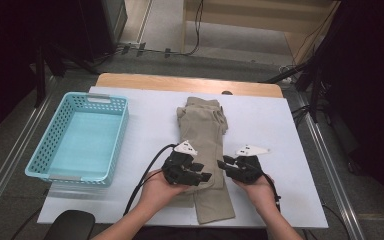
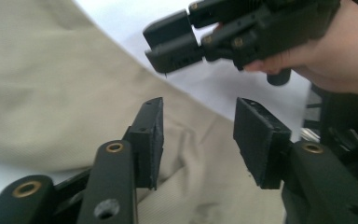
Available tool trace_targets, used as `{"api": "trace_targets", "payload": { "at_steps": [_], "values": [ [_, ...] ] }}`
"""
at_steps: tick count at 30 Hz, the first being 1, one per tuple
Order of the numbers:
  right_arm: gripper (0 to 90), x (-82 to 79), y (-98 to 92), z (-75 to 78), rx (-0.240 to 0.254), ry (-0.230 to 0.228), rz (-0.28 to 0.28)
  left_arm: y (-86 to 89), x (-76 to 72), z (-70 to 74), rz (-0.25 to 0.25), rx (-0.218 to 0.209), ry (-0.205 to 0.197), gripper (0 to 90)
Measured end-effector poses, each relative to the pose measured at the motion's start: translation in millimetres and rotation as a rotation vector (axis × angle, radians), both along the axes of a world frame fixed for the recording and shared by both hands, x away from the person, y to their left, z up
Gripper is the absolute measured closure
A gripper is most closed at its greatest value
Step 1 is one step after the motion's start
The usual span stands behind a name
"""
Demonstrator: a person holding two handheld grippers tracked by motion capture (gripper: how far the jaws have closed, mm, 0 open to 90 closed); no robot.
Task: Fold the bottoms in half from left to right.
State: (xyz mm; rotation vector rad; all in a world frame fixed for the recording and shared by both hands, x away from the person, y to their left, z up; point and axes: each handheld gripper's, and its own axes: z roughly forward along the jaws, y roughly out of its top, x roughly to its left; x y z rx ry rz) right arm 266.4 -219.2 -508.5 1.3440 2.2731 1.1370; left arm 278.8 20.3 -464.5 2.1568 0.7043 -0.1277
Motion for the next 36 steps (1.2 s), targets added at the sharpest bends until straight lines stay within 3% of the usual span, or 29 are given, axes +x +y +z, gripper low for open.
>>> {"api": "trace_targets", "payload": {
  "at_steps": [3,6,7,8,9,11,14,25,29,31,36],
  "values": [
    [62.7,6.4,15.8,-10.3,-0.008,0.016,0.013,6.6,6.7,-0.6,0.026,-0.009,-0.020,48.5],
    [63.2,8.6,20.5,-16.7,-0.029,0.033,0.023,12.0,14.6,-1.9,0.046,-0.018,-0.015,45.7],
    [74.2,7.0,22.2,-18.4,-0.052,0.000,0.020,15.9,18.6,-1.2,0.059,-0.025,-0.021,45.5],
    [74.2,7.0,22.2,-18.4,-0.052,0.000,0.020,15.9,18.6,-1.2,0.059,-0.025,-0.021,45.5],
    [83.1,8.0,20.9,-16.7,-0.058,0.021,0.022,19.6,22.8,-0.3,0.065,-0.032,-0.024,45.4],
    [86.5,9.1,18.9,-14.3,-0.053,0.044,0.018,21.4,24.7,0.1,0.076,-0.038,-0.024,45.4],
    [86.8,9.6,14.3,-9.4,-0.045,0.046,0.020,28.8,31.6,1.3,0.101,-0.049,-0.024,43.6],
    [87.1,12.0,-14.3,5.3,-0.027,0.049,-0.018,37.5,49.2,-6.6,0.192,-0.023,-0.065,32.6],
    [87.0,13.2,-21.8,3.6,-0.057,0.057,-0.031,33.6,54.9,-14.4,0.197,-0.003,-0.059,31.6],
    [86.7,12.6,-25.4,4.5,-0.045,0.060,-0.042,31.6,57.4,-19.1,0.197,0.012,-0.044,31.5],
    [82.7,9.7,-26.1,5.5,-0.041,0.042,-0.033,28.1,57.8,-23.4,0.195,0.036,-0.051,31.5]
  ]
}}
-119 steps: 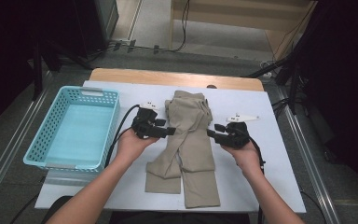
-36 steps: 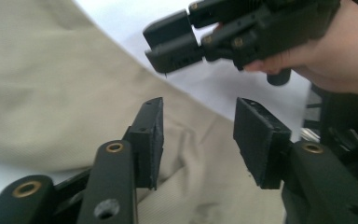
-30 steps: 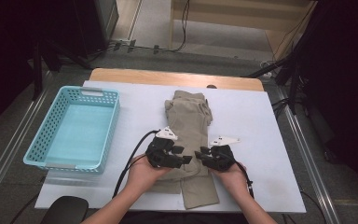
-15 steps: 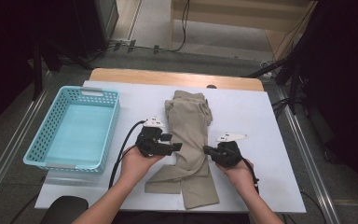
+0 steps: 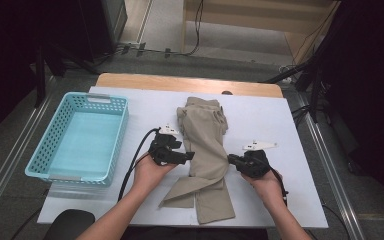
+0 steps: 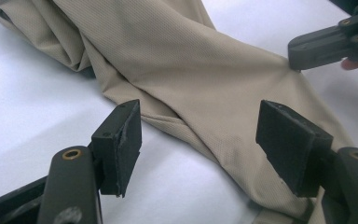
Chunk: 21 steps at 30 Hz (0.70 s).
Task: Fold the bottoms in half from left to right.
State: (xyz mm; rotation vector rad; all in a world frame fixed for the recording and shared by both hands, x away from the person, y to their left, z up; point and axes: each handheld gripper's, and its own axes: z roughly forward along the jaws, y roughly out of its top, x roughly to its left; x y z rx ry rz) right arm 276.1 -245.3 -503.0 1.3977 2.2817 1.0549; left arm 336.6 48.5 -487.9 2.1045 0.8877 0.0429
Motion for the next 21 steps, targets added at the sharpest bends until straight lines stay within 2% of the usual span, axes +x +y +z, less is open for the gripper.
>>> {"api": "trace_targets", "payload": {
  "at_steps": [4,8,9,12,13,14,15,16,17,21],
  "values": [
    [79.9,-2.3,0.7,3.7,0.015,-0.023,0.003,-3.0,1.3,-3.6,0.000,0.004,-0.008,31.9],
    [70.2,-4.8,5.6,3.1,0.047,-0.021,0.022,-6.7,2.6,-8.0,-0.004,0.021,-0.021,32.0],
    [65.9,-7.0,12.0,-0.1,0.043,-0.021,0.051,-7.0,3.1,-8.8,-0.005,0.022,-0.019,31.9],
    [65.5,-9.8,19.8,-3.0,0.043,-0.013,0.076,-7.0,4.4,-10.1,-0.002,0.014,-0.019,31.9],
    [63.3,-12.9,28.5,-5.0,0.044,-0.010,0.110,-5.7,5.5,-9.8,0.001,0.008,-0.014,31.9],
    [63.3,-12.9,28.5,-5.0,0.044,-0.010,0.110,-5.7,5.5,-9.8,0.001,0.008,-0.014,31.9],
    [59.7,-16.5,37.4,-6.5,0.040,-0.015,0.144,-5.3,5.8,-9.6,0.003,0.004,-0.010,31.9],
    [59.7,-16.5,37.4,-6.5,0.040,-0.015,0.144,-4.9,6.1,-9.5,0.003,0.006,-0.009,31.9],
    [55.5,-18.9,45.1,-9.9,0.044,-0.012,0.179,-4.4,6.5,-9.5,0.002,0.006,-0.007,31.9],
    [54.4,-21.1,54.1,-17.0,0.044,0.009,0.220,-4.4,6.7,-10.2,0.002,0.008,0.000,31.9]
  ]
}}
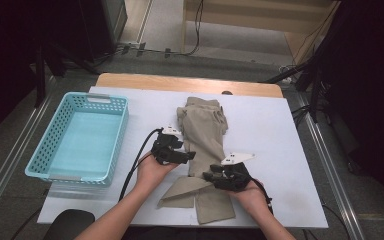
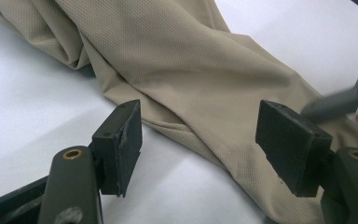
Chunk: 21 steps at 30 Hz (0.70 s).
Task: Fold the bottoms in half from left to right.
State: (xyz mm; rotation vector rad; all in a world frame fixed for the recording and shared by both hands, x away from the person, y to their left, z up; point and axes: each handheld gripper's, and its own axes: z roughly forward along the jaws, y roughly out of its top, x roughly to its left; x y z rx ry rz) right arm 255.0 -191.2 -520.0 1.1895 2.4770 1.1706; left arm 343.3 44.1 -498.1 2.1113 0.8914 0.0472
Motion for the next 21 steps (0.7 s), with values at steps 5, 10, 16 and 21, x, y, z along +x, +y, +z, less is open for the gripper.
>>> {"api": "trace_targets", "payload": {
  "at_steps": [5,10,16,21],
  "values": [
    [80.2,-4.1,5.5,-0.6,-0.038,0.005,0.021,-1.0,-0.7,0.0,-0.008,0.004,-0.001,31.9],
    [79.0,-7.2,1.2,4.7,-0.025,0.037,0.055,-0.8,-1.0,0.5,-0.004,0.004,-0.002,31.9],
    [64.8,-10.3,-13.6,17.1,0.000,-0.048,0.011,-7.6,-4.7,-5.6,-0.016,0.046,-0.003,31.4],
    [60.5,-3.0,-28.8,17.2,0.003,-0.054,-0.064,-12.5,-7.2,-11.1,-0.032,0.077,0.004,31.4]
  ]
}}
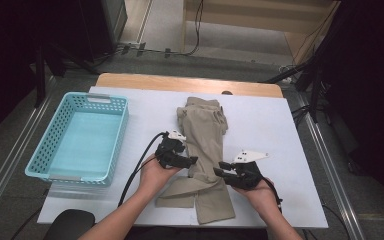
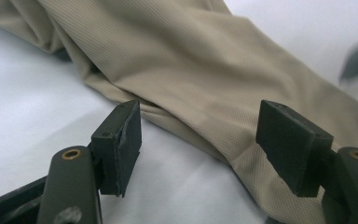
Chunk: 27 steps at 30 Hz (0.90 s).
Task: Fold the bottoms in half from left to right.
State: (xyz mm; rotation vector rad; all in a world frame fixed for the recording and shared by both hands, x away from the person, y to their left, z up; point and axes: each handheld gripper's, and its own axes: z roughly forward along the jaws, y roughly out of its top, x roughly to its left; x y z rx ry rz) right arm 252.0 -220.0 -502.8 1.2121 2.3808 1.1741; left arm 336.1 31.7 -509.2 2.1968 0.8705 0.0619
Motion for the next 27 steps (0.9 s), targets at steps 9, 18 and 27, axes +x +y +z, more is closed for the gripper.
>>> {"api": "trace_targets", "payload": {
  "at_steps": [9,18,27],
  "values": [
    [54.8,17.2,-0.4,-23.1,-0.066,0.022,-0.073,-10.3,-11.9,-8.6,0.000,-0.035,-0.013,45.7],
    [83.8,28.4,5.4,-15.8,-0.015,0.101,-0.062,-13.3,-1.4,-0.7,-0.027,-0.097,0.098,85.9],
    [83.6,76.2,3.8,22.7,0.017,-0.024,-0.105,-2.9,45.8,43.4,0.053,-0.139,-0.009,85.4]
  ]
}}
